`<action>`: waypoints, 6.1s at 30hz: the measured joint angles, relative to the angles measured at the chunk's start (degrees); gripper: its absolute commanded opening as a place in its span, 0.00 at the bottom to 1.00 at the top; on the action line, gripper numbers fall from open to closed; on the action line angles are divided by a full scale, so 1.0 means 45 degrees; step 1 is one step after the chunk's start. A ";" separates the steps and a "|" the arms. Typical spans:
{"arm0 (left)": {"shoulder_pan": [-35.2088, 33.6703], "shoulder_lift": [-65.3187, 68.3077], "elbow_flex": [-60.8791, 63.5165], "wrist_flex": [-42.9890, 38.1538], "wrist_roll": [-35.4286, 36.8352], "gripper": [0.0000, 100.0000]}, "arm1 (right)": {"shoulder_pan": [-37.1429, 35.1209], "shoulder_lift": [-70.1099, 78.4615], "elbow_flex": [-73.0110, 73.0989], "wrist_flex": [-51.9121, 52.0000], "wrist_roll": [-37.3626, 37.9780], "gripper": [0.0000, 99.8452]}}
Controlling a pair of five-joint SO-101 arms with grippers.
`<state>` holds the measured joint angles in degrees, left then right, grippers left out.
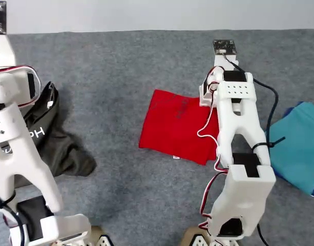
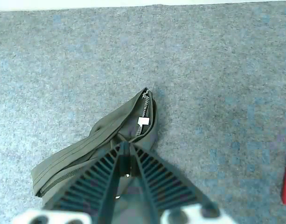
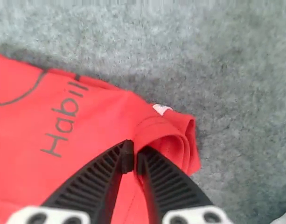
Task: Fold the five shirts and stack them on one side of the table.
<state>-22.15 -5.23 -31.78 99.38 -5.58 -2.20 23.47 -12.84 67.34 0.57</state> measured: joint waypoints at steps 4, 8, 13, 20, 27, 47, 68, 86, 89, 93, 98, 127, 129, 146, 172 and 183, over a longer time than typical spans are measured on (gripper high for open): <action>0.0000 0.0000 0.0000 0.0000 0.0000 0.01 | 0.0000 0.0000 0.0000 0.0000 0.0215 0.01; 0.0000 0.0000 0.0000 0.0000 0.0000 0.01 | 0.0313 0.0000 0.0000 -0.0156 0.0274 0.01; 0.0000 0.0000 0.0000 0.0000 0.0000 0.01 | 0.1074 0.0020 -0.0410 -0.0781 0.0801 0.01; 0.0000 0.0000 0.0000 0.0000 0.0000 0.01 | 0.1153 0.0020 -0.0449 -0.1563 0.1582 0.01; 0.0000 0.0000 0.0000 0.0000 0.0000 0.01 | 0.1172 0.1465 -0.1016 -0.2090 0.1915 0.07; 0.0000 0.0000 0.0117 0.0000 0.0000 0.01 | 0.0527 0.2032 -0.5978 0.5705 0.0645 0.01; 0.0000 0.0000 0.0996 0.0000 0.0000 0.01 | 0.0996 0.5509 -0.5978 0.2286 0.1836 0.01; 0.0000 0.0000 0.0996 0.0000 -0.0352 0.01 | 0.1016 0.5998 -0.6134 0.0410 0.2735 0.01; 0.0000 0.0000 0.0996 0.0000 -0.0352 0.01 | 0.0938 0.5392 -0.6525 0.1485 0.2735 0.01; 0.0000 0.0000 0.0996 0.0000 -0.0371 0.01 | 0.0117 0.3966 -0.6642 0.2969 0.2755 0.01; 0.0000 0.0000 0.0996 0.0000 -0.0371 0.01 | -0.1055 0.3223 -0.6642 0.5294 0.2442 0.01; 0.0000 0.0000 0.0996 0.0000 -0.0371 0.01 | -0.1700 0.3985 -0.8127 0.7365 0.1192 0.21; 0.0000 0.0000 0.0996 0.0000 -0.0371 0.01 | -0.1211 0.3985 -0.8127 0.7365 0.0781 0.21; 0.0000 0.0000 0.0996 0.0000 -0.0391 0.01 | 0.0020 0.5138 -0.8127 0.7385 -0.1270 0.34; 0.0000 0.0000 0.0996 0.0000 -0.0391 0.01 | -0.0430 0.6935 -0.7580 0.7404 -0.0117 0.01; 0.0000 0.0000 0.0996 0.0000 -0.0391 0.01 | 0.0781 0.4435 -0.7521 0.7404 0.3927 0.01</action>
<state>-22.15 -5.23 -27.30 99.38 -7.34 1.32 43.43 -46.68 100.66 18.24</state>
